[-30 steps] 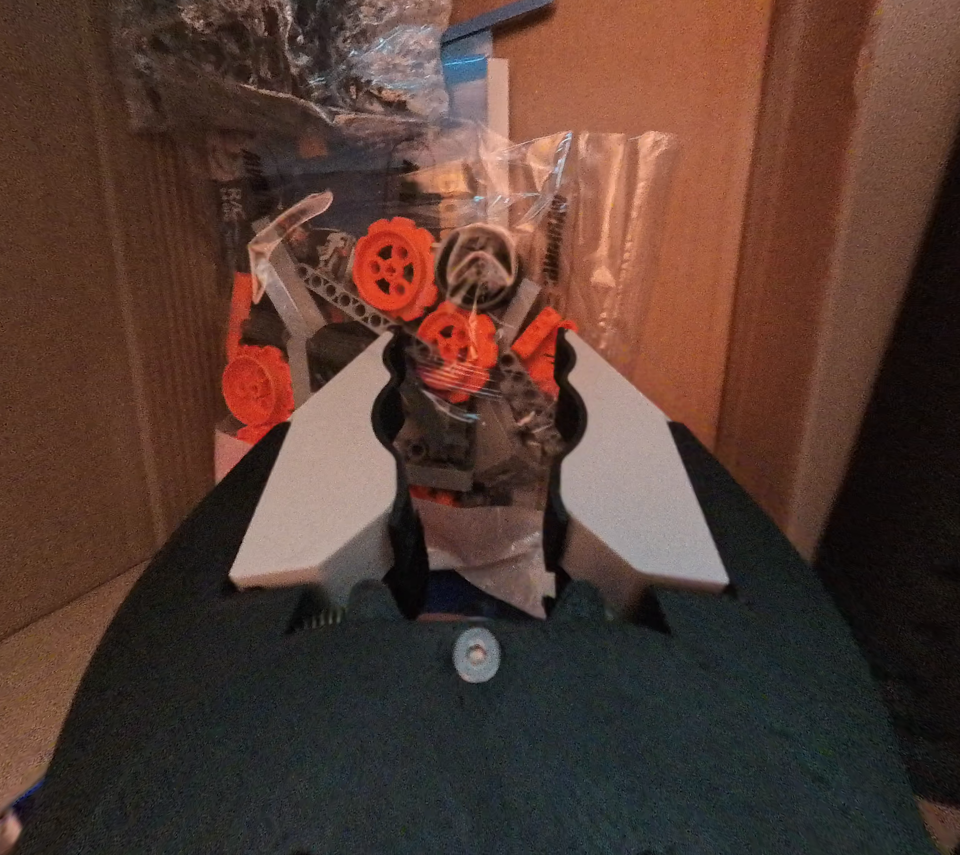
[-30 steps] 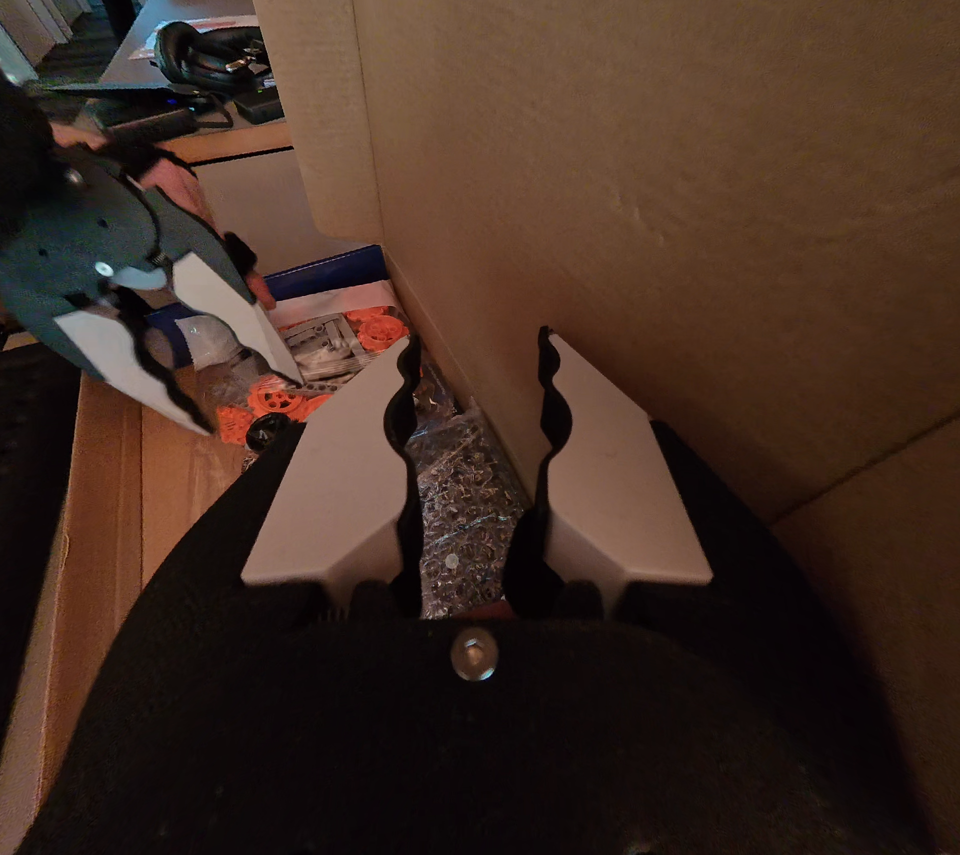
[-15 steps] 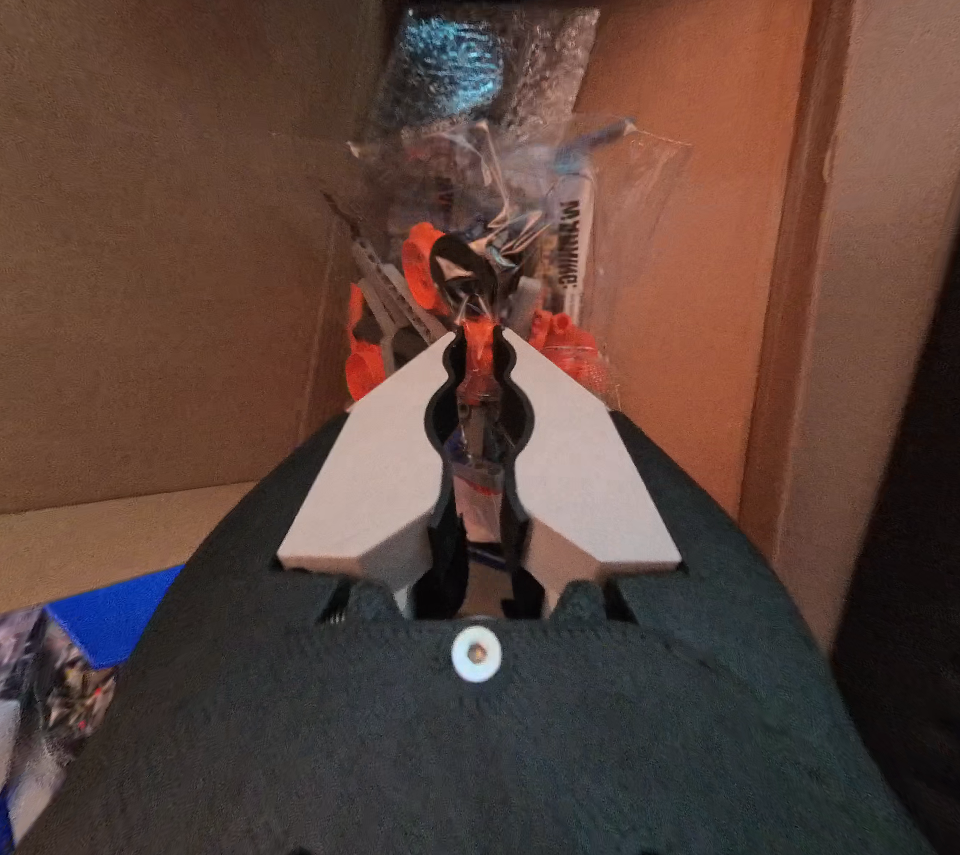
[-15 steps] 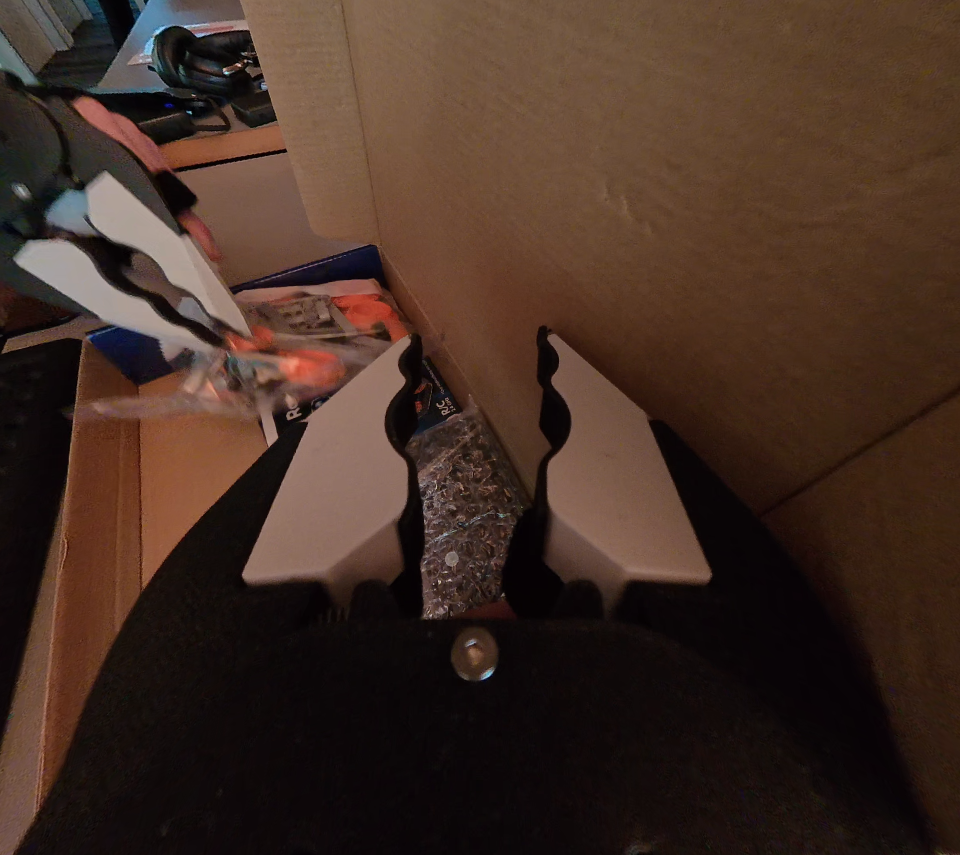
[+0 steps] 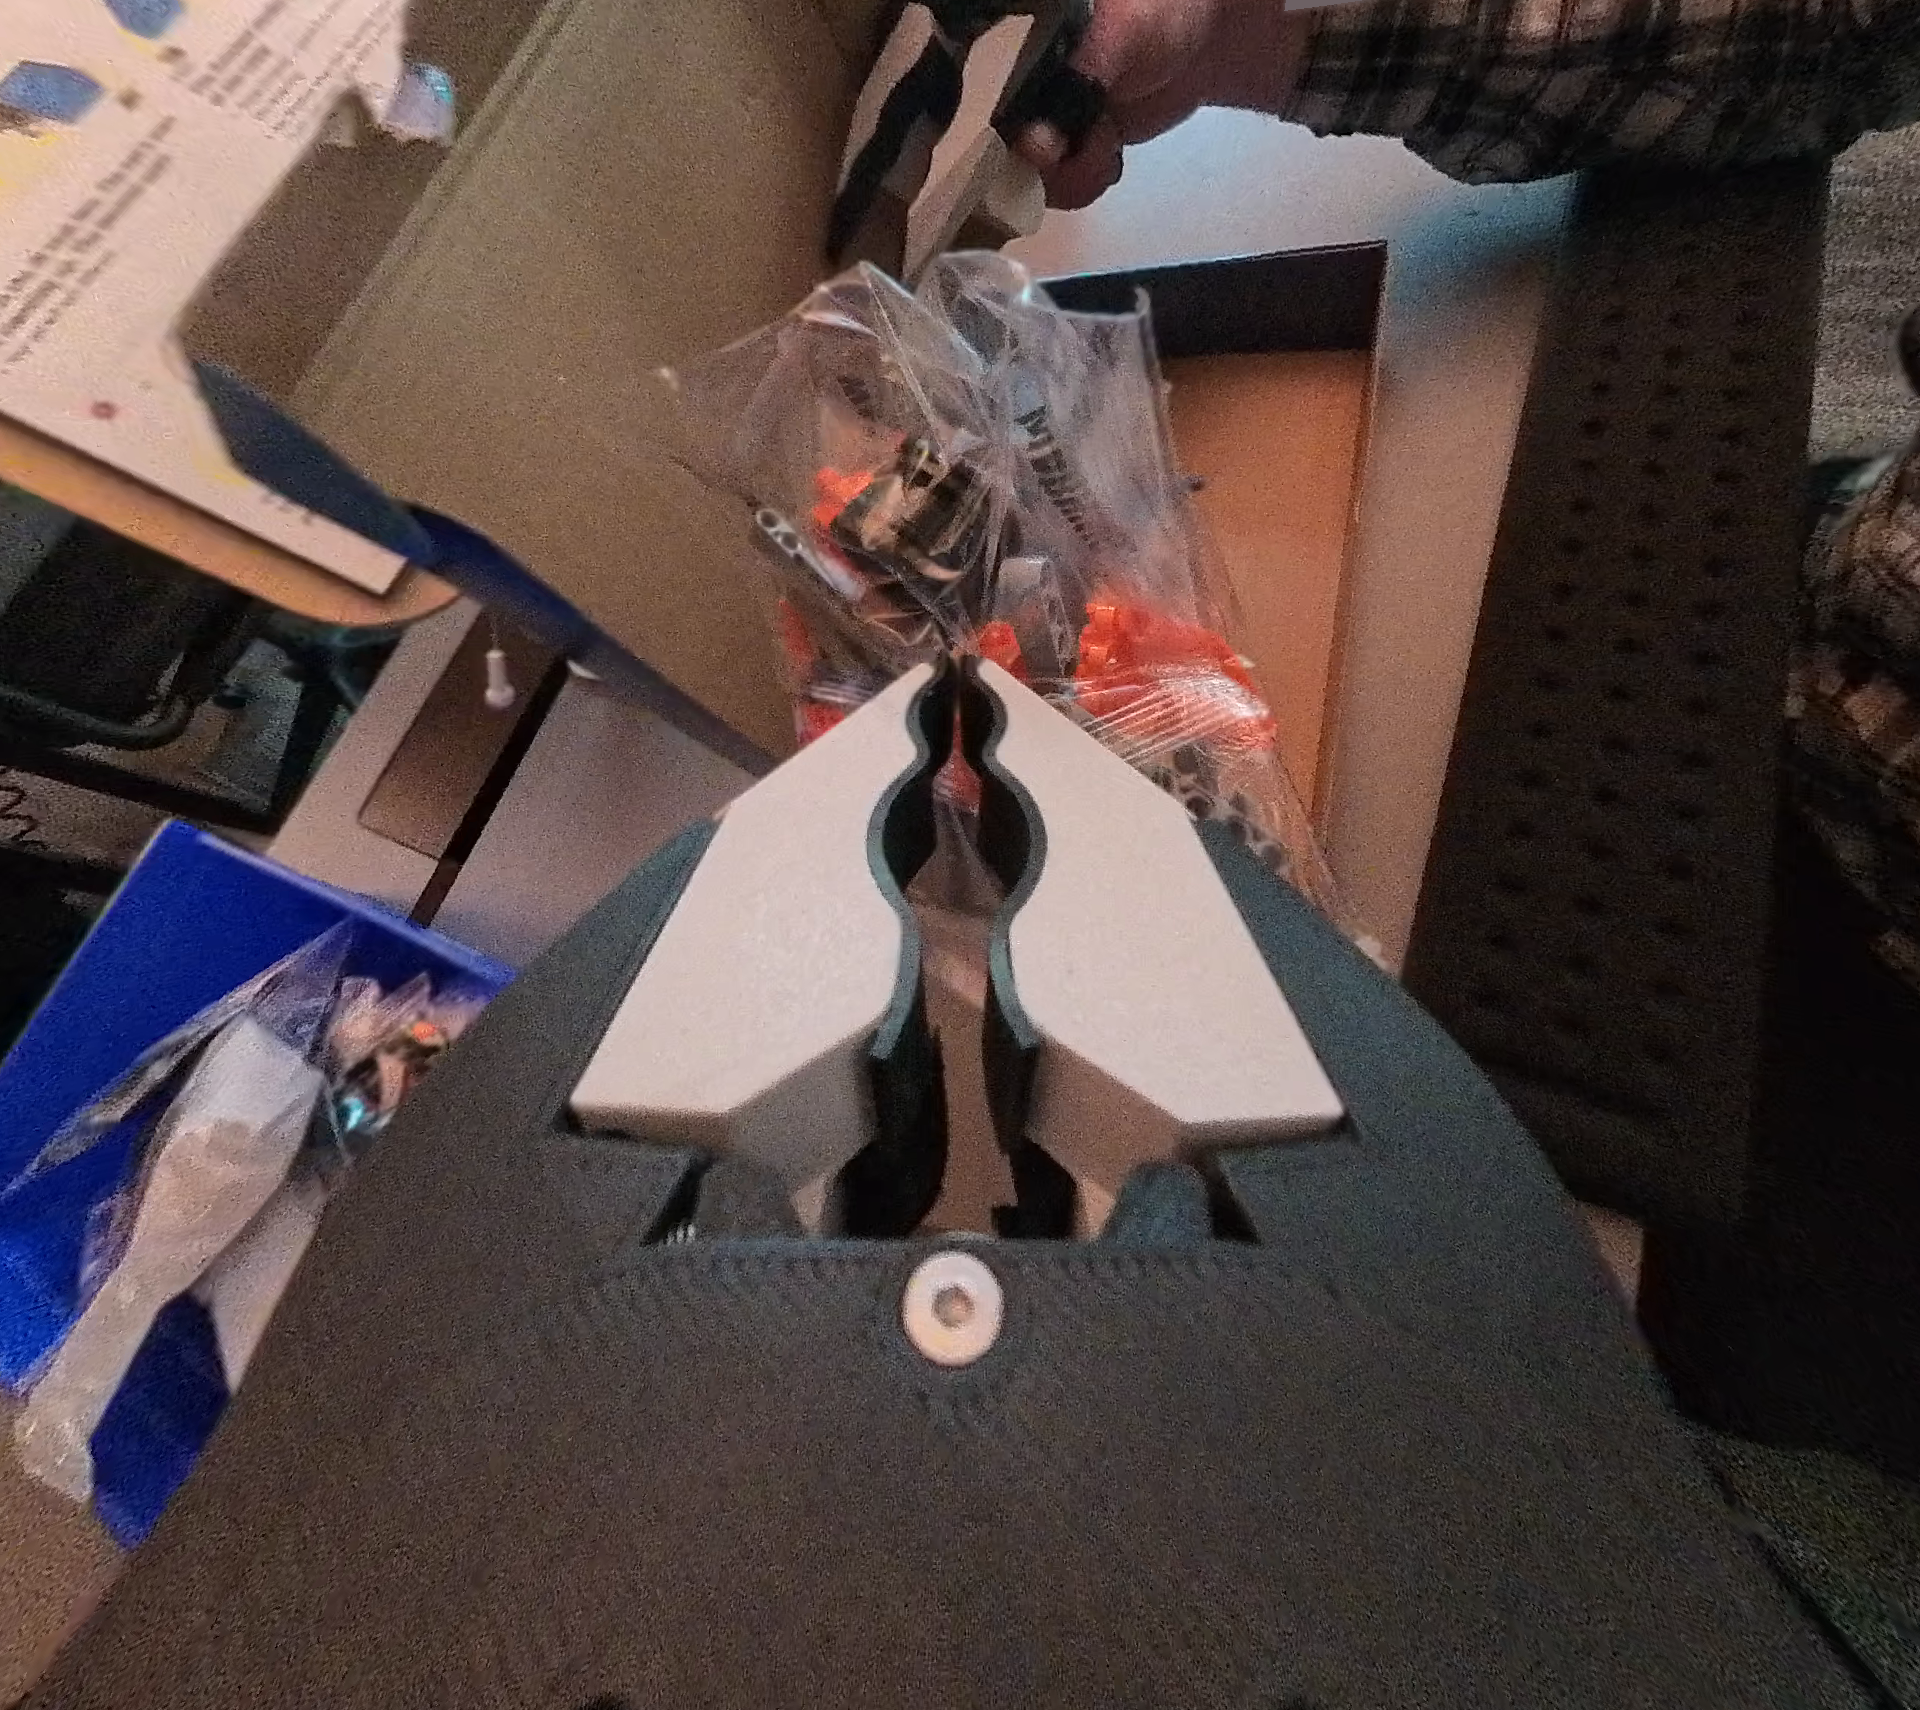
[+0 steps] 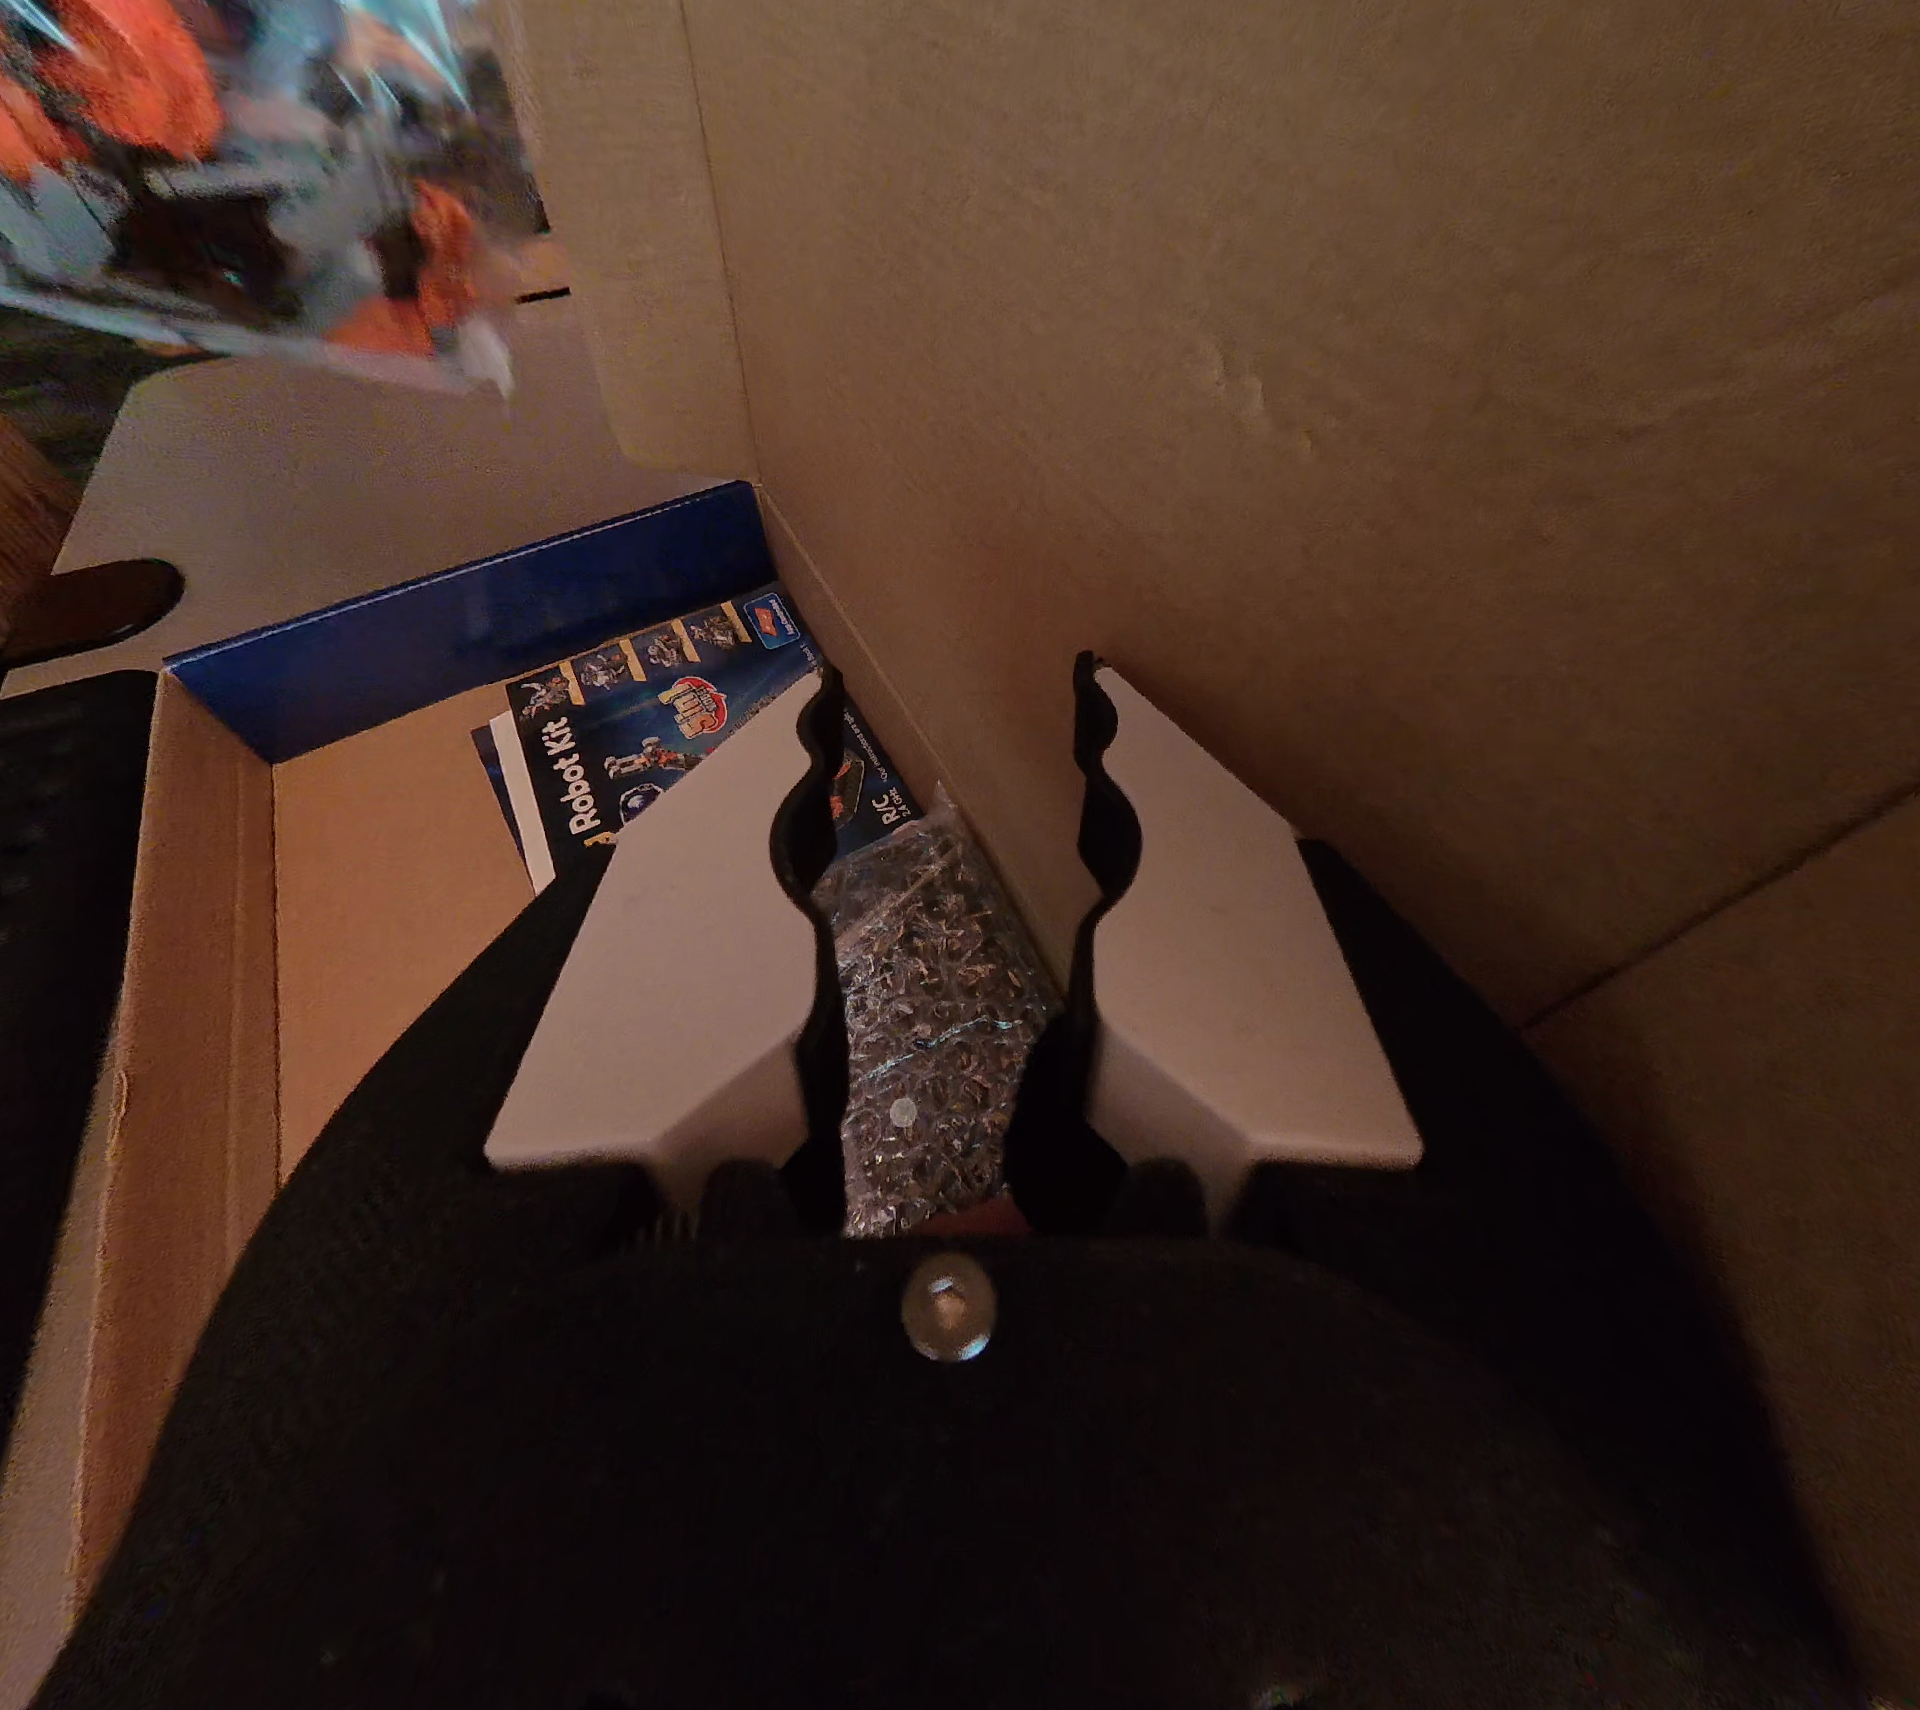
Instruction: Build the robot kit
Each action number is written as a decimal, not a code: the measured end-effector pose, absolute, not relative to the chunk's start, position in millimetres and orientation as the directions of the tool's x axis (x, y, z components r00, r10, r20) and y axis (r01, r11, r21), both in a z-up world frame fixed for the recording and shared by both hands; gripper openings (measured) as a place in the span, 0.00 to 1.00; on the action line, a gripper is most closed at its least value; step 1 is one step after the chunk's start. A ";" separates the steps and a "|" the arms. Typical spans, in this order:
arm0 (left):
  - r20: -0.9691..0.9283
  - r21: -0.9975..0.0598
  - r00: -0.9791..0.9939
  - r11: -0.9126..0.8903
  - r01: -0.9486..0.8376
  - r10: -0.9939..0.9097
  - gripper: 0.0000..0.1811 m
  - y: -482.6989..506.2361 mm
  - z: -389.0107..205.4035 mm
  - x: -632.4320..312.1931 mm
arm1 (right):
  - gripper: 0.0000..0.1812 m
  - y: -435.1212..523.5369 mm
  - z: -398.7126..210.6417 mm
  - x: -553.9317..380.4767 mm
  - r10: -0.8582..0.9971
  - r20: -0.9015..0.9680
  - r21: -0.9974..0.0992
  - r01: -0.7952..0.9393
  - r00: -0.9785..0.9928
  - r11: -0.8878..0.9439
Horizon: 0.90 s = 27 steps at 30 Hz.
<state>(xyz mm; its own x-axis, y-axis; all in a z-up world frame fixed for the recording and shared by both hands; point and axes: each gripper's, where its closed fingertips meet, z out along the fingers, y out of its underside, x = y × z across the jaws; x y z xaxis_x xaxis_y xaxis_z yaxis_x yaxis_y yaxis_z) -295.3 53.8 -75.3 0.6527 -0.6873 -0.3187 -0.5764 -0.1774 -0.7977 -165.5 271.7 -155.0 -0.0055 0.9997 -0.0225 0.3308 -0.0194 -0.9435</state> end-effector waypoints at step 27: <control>-0.291 -0.565 0.956 -0.801 -0.198 -0.031 0.18 280.9 -167.6 -613.5 | 0.23 267.9 -172.7 -169.3 0.999 -0.045 -0.927 0.374 -0.016 -0.035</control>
<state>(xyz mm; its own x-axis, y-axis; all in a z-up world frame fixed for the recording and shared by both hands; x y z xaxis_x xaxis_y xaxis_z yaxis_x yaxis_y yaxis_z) -613.5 280.9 -167.6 0.9561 -0.0313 -0.2912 -0.1984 -0.8007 -0.5652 -169.3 267.9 -172.7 -0.0164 0.9989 -0.0447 0.3743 -0.0353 -0.9266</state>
